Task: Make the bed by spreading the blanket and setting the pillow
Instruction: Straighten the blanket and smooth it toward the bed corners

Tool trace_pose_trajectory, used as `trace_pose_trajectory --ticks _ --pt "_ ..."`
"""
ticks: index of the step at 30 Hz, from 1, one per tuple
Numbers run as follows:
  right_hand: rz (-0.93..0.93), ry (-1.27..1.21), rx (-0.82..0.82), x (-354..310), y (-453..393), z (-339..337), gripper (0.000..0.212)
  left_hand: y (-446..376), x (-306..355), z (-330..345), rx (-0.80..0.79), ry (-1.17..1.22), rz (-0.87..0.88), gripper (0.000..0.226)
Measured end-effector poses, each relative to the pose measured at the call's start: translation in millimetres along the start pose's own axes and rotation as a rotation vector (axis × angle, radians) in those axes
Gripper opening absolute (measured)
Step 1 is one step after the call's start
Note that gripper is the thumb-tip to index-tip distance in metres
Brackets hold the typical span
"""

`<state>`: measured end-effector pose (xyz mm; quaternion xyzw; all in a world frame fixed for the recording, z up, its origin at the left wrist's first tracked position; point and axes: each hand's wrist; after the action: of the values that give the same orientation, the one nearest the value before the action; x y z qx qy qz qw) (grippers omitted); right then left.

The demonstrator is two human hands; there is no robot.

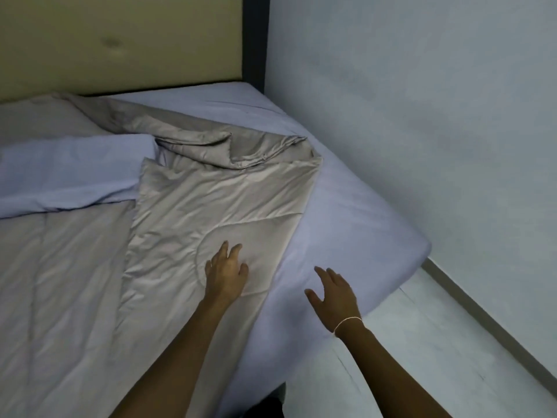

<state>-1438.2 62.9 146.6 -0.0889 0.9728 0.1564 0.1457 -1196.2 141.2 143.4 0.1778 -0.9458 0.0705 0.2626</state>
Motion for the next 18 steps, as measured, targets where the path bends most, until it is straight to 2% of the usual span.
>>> trace_pose_trajectory --ticks 4,9,18 --pt "-0.066 0.024 -0.003 -13.5 -75.3 -24.2 0.064 -63.3 7.8 2.8 0.071 0.023 -0.019 0.052" --pt "-0.195 0.101 -0.089 -51.5 -153.3 -26.5 0.067 -109.2 5.9 9.7 0.113 0.04 -0.115 0.054" --pt "-0.472 0.345 -0.347 -135.6 -274.4 3.3 0.075 -139.9 -40.8 20.6 0.144 0.02 -0.608 0.062"
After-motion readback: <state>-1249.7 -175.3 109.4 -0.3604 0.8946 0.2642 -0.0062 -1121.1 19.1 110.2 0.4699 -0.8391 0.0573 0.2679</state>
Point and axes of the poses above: each hand's wrist, its own y-axis away from the middle knuckle, its own z-axis out of the palm, x = y × z, and after that the axes turned 14 degrees about z, right-handed
